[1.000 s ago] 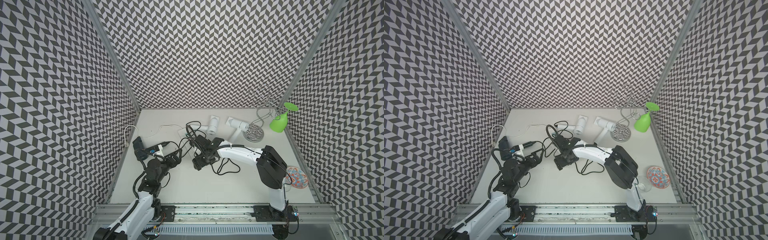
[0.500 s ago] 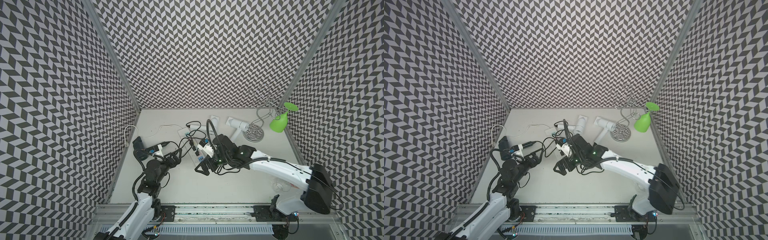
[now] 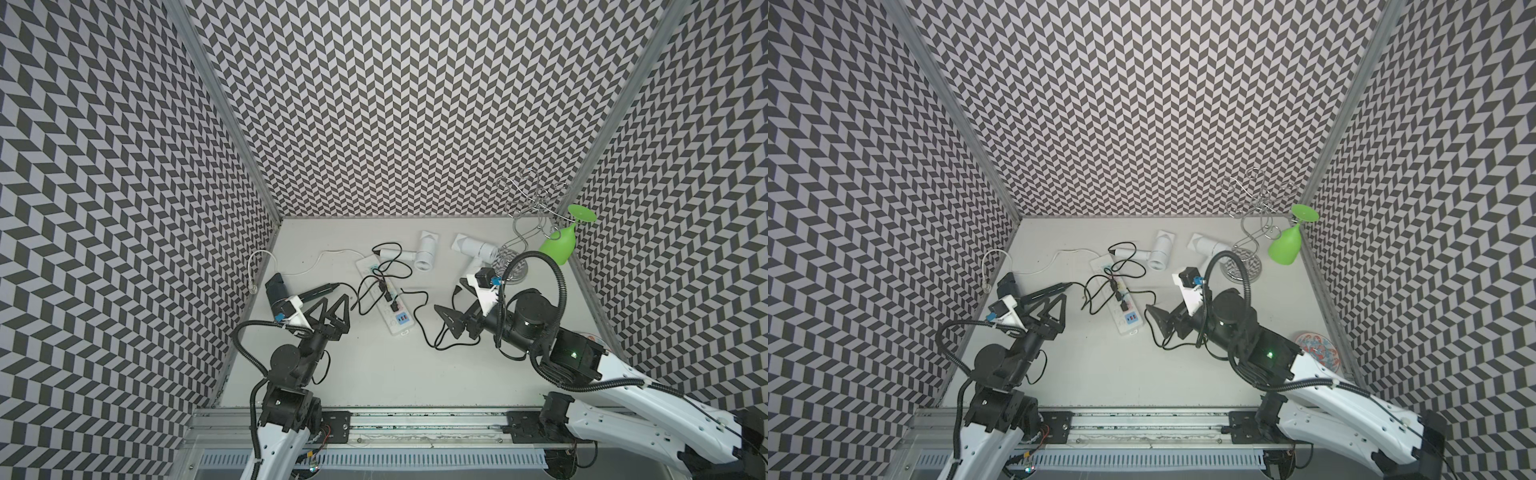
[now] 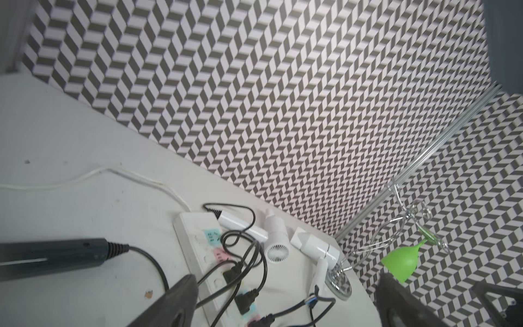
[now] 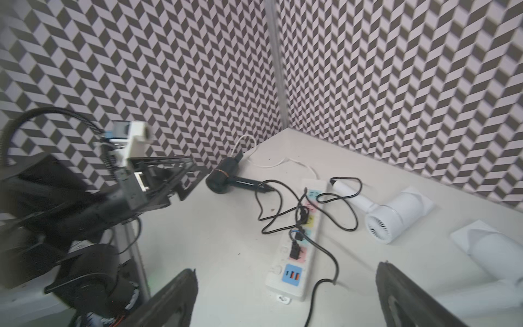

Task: Charge the blow dryers
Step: Reset both arms

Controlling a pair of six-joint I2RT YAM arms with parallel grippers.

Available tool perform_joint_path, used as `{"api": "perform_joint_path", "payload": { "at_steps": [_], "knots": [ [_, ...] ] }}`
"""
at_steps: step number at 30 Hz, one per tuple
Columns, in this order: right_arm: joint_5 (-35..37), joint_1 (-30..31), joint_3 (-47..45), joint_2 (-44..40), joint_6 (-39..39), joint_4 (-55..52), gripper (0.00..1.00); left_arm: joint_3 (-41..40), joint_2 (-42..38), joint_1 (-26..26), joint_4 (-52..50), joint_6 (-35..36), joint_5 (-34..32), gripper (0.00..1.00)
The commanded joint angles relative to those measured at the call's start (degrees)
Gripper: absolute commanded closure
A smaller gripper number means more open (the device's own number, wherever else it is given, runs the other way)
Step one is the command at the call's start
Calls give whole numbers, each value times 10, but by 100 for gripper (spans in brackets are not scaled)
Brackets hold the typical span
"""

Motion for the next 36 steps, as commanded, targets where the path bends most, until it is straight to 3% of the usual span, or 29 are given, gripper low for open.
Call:
{"api": "perform_joint_path", "payload": {
  "at_steps": [1, 4, 9, 12, 16, 20, 23, 29, 36],
  "knots": [
    [107, -11, -13, -17, -26, 44, 1, 18, -48, -2, -56, 19, -52, 1],
    [126, -54, -26, -6, -9, 63, 1, 19, -24, -2, -43, 23, -81, 1],
    [23, -203, -113, -20, 26, 189, 1, 22, 76, -1, 48, 72, -128, 1],
    [16, -265, -184, -37, 14, 279, 1, 27, 132, -2, 92, 109, -196, 1],
    [22, -314, -266, -63, -16, 378, 1, 14, 183, -1, 177, 221, -243, 1],
    [16, -387, -282, -36, 24, 399, 1, -14, 233, 4, 235, 273, -314, 1],
    [-2, -439, -284, -2, 33, 404, 1, -35, 280, 22, 286, 315, -312, 1],
    [52, -466, -337, 83, 41, 511, 1, -72, 382, 59, 399, 335, -306, 1],
    [73, -469, -345, 170, 31, 579, 1, -45, 532, 91, 487, 309, -298, 1]
  ]
}}
